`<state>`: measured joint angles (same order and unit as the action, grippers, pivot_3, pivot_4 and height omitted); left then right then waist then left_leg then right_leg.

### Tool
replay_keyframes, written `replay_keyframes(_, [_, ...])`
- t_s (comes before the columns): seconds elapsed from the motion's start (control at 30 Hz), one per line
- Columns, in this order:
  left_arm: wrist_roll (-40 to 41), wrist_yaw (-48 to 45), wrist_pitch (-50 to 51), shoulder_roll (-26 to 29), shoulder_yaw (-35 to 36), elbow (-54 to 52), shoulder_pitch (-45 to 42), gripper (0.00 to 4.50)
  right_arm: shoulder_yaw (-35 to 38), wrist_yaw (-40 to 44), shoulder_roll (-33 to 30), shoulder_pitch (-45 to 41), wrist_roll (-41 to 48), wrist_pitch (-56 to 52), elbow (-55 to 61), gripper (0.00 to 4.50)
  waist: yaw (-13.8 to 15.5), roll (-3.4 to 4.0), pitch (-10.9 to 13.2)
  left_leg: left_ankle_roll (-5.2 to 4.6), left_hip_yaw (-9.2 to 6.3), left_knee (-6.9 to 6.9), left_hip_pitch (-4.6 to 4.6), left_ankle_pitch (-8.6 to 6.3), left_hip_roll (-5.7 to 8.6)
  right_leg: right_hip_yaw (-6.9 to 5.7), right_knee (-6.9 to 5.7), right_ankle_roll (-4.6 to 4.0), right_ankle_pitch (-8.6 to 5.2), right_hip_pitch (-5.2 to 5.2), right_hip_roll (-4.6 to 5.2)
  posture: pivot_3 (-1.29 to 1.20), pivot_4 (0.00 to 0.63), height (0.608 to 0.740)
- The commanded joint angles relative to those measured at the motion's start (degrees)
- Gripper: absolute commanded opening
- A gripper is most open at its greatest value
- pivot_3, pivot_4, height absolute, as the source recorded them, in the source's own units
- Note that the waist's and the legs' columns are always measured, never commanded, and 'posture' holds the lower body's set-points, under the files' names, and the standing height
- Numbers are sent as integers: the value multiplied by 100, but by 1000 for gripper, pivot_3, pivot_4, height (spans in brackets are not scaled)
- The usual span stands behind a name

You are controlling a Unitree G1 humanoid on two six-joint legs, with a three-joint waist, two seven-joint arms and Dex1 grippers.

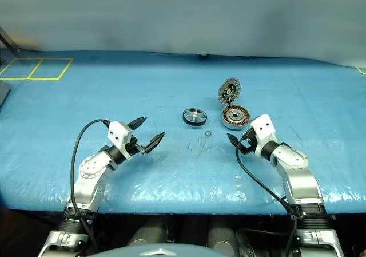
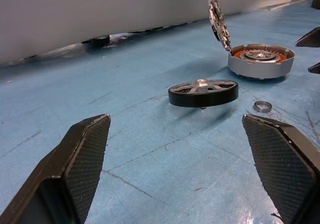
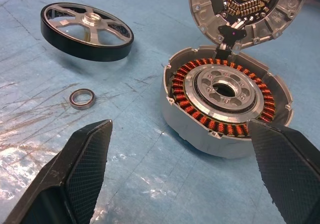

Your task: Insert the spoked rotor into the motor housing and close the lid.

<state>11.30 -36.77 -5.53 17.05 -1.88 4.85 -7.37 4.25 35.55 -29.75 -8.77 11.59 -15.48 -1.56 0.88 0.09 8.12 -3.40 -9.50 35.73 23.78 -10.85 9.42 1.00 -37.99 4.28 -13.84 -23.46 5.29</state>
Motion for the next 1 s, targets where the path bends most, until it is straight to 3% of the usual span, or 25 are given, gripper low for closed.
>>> replay_keyframes(0.03, [-20,-1,-129,-11,-19,-46,-45,4500,29,37,-38,-104,-11,105,61,4496,0,0,0,0,0,0,0,0,0,0,0,0,0,0,0,0,150,740])
replay_keyframes(1.0, [-16,16,-145,-15,-59,-31,-65,4500,-12,70,-40,-129,-129,94,58,4496,0,0,0,0,0,1,0,0,0,0,0,0,0,0,0,0,150,740])
